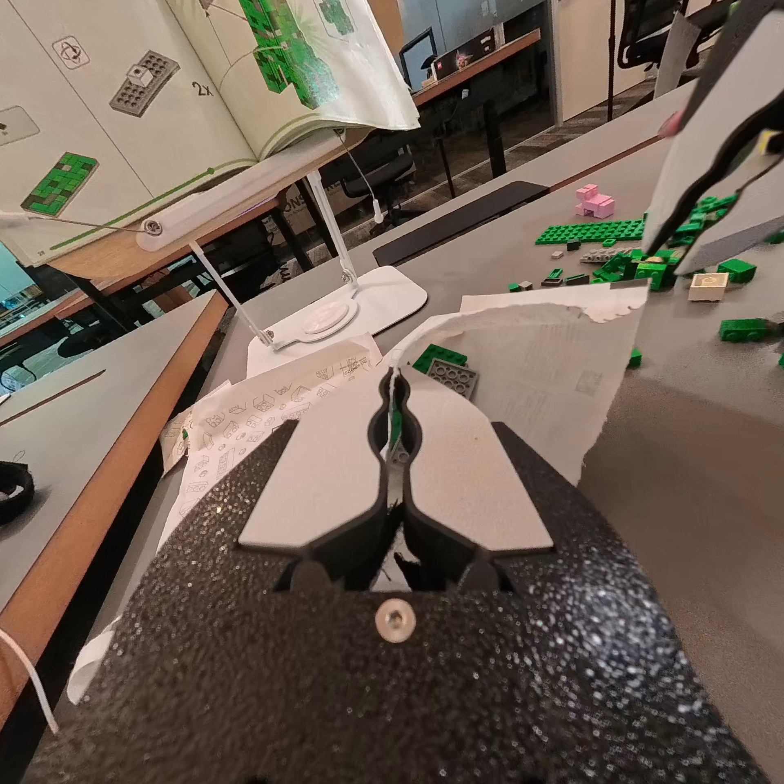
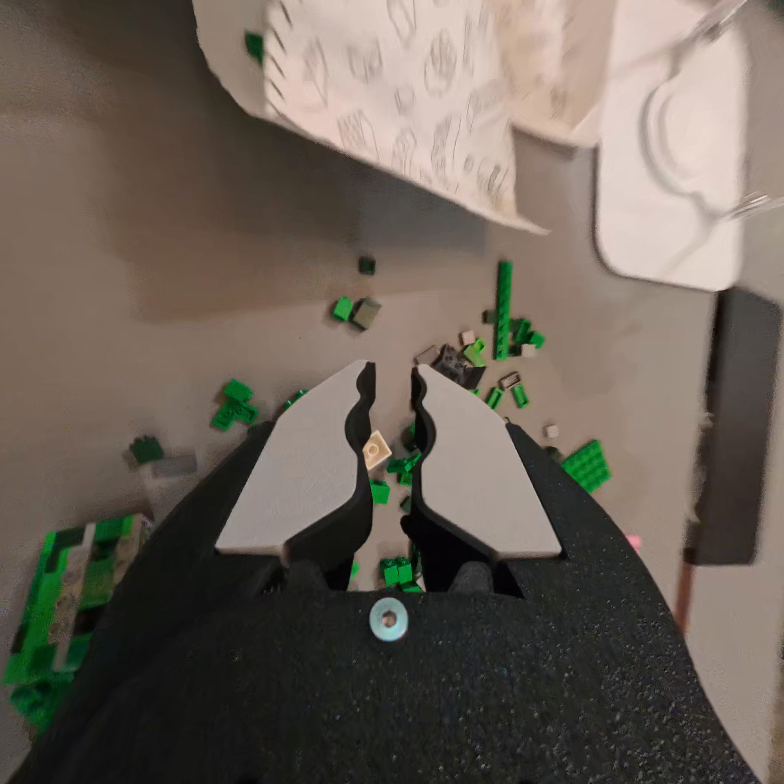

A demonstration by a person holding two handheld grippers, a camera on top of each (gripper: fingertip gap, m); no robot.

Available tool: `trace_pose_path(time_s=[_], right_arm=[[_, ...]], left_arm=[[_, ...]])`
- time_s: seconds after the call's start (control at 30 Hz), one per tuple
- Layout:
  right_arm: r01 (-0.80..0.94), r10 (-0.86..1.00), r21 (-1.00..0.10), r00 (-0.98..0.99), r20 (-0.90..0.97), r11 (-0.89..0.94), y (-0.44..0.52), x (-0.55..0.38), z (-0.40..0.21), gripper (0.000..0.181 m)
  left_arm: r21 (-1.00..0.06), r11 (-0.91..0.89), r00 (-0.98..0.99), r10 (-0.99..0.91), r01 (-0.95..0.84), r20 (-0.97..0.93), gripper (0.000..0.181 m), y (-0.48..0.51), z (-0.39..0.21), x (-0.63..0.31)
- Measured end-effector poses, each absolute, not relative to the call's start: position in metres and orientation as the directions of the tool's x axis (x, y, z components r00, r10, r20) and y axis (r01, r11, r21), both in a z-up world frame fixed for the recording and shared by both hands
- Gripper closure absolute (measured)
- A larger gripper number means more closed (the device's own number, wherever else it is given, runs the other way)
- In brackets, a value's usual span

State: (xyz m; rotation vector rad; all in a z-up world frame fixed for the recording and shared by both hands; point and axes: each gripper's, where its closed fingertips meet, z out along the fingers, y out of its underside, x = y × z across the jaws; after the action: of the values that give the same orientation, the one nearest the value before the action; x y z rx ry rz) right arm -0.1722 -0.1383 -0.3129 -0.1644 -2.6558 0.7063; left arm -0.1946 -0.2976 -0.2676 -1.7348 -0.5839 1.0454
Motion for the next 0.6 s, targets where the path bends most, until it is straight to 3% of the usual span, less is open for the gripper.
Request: trace_pose_path(time_s=[0.27, 0.6], right_arm=[[0.158, 0.199, -0.356, -0.977, 0.080, 0.921, -0.124, -0.197, -0.356, 0.163], [0.094, 0.142, -0.344, -0.983, 0.118, 0.934, -0.130, -0.194, -0.350, 0.174]], left_arm=[[-0.908, -0.410, 0.513, 0.763, -0.089, -0.394, 0.181, -0.297, -0.268, -0.194], [-0.909, -0.408, 0.517, 0.761, -0.090, -0.393, 0.181, -0.297, -0.268, -0.195]])
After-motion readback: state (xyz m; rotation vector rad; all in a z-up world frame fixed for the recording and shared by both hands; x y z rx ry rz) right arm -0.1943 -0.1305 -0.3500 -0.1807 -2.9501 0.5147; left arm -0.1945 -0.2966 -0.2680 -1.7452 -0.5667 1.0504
